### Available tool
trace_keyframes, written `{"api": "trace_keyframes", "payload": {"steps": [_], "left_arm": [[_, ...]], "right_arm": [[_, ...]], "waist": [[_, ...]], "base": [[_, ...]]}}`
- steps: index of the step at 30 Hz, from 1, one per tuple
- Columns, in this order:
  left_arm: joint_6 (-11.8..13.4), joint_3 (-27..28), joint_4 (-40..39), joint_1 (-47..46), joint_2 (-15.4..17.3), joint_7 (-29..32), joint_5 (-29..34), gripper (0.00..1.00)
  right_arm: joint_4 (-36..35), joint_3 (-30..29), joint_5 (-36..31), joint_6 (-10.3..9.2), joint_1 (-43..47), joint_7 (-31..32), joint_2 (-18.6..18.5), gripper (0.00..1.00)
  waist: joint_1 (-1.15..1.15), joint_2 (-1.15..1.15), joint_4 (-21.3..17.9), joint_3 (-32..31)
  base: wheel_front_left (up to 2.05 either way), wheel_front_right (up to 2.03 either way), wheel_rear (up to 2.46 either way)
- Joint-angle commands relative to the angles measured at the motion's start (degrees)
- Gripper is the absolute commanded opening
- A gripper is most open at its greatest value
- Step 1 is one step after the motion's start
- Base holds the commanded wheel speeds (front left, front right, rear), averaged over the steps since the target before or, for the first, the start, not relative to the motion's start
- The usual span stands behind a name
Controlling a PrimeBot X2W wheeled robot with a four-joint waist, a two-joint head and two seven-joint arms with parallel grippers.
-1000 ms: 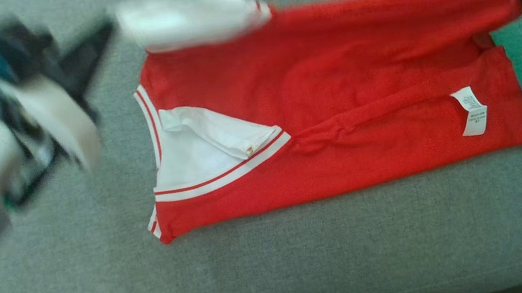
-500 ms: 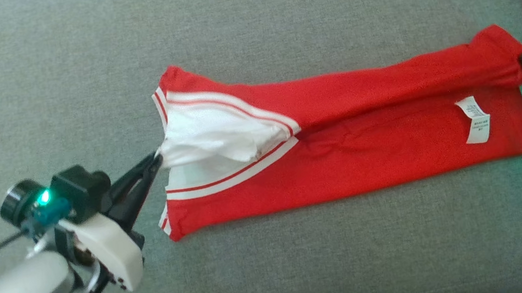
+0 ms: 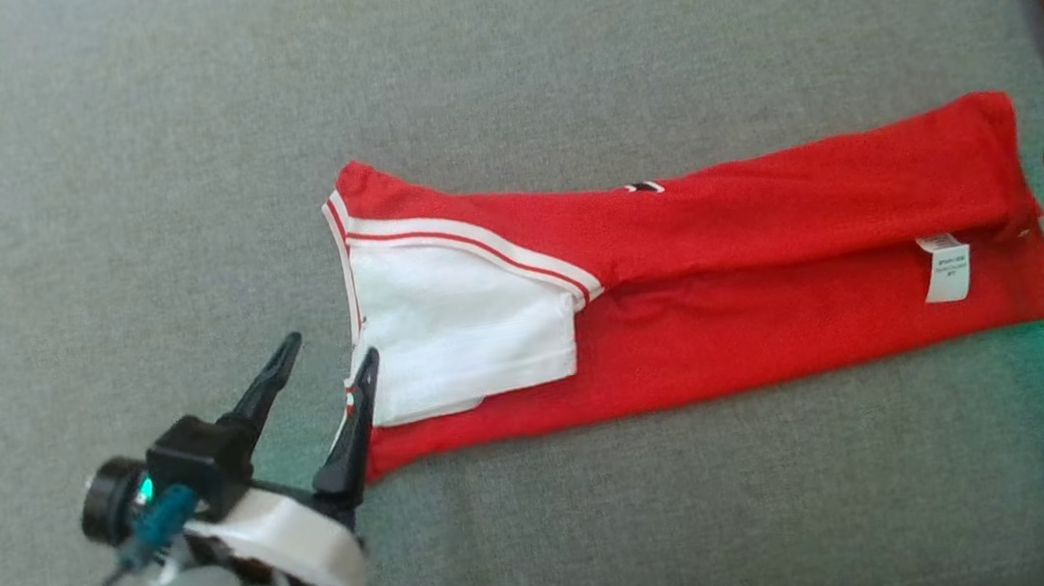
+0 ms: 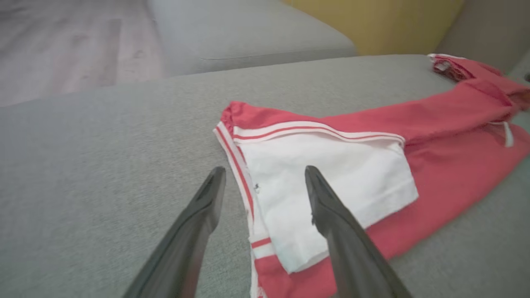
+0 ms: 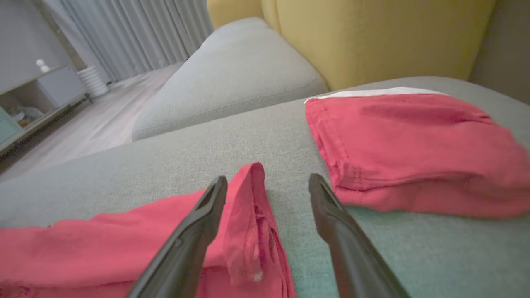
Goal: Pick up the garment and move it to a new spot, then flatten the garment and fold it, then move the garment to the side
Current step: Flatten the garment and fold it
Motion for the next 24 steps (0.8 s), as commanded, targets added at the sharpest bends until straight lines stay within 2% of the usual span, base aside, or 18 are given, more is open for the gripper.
{"api": "trace_keyframes", "payload": {"steps": [1,4,5,9,15,16,24], "left_arm": [[1.85,4.91,-0.26,0.97,-0.64,-1.01,1.05,1.00],[5.05,13.44,-0.67,6.14,-6.56,-1.15,7.12,1.00],[5.05,13.44,-0.67,6.14,-6.56,-1.15,7.12,1.00],[5.54,22.49,-1.77,14.40,-13.42,-1.17,16.67,1.00],[2.63,30.63,-3.49,22.53,-21.26,-1.18,28.81,1.00],[1.37,32.56,-3.66,24.27,-23.13,-1.18,31.48,1.00],[-4.72,38.18,-2.59,28.19,-28.14,-1.19,37.28,1.00]], "right_arm": [[-2.99,-3.35,-2.81,-0.05,4.47,-0.66,2.06,1.00],[-6.60,-11.28,-8.35,-0.05,9.51,-0.66,8.84,1.00],[-6.60,-11.28,-8.35,-0.05,9.51,-0.66,8.84,1.00],[-7.05,-16.54,-11.98,-0.05,11.88,-0.66,14.48,1.00],[-2.09,-21.97,-13.61,-0.05,9.39,-0.66,17.00,1.00],[0.25,-23.38,-13.63,-0.05,8.19,-0.66,17.03,1.00],[11.39,-26.50,-14.02,-0.05,2.44,0.44,15.94,1.00]], "waist": [[0.00,0.00,0.22,-1.16],[0.00,0.00,1.13,-2.39],[0.00,0.00,1.13,-2.39],[0.00,0.00,2.95,-3.83],[0.00,0.00,6.26,-5.32],[0.00,0.00,7.26,-5.68],[0.00,0.00,9.85,-6.01]], "base": [[0.00,0.00,0.00],[0.00,0.00,0.00],[0.00,0.00,0.00],[0.00,0.00,0.00],[0.00,0.00,0.00],[0.00,0.00,0.00],[0.00,0.00,0.00]]}}
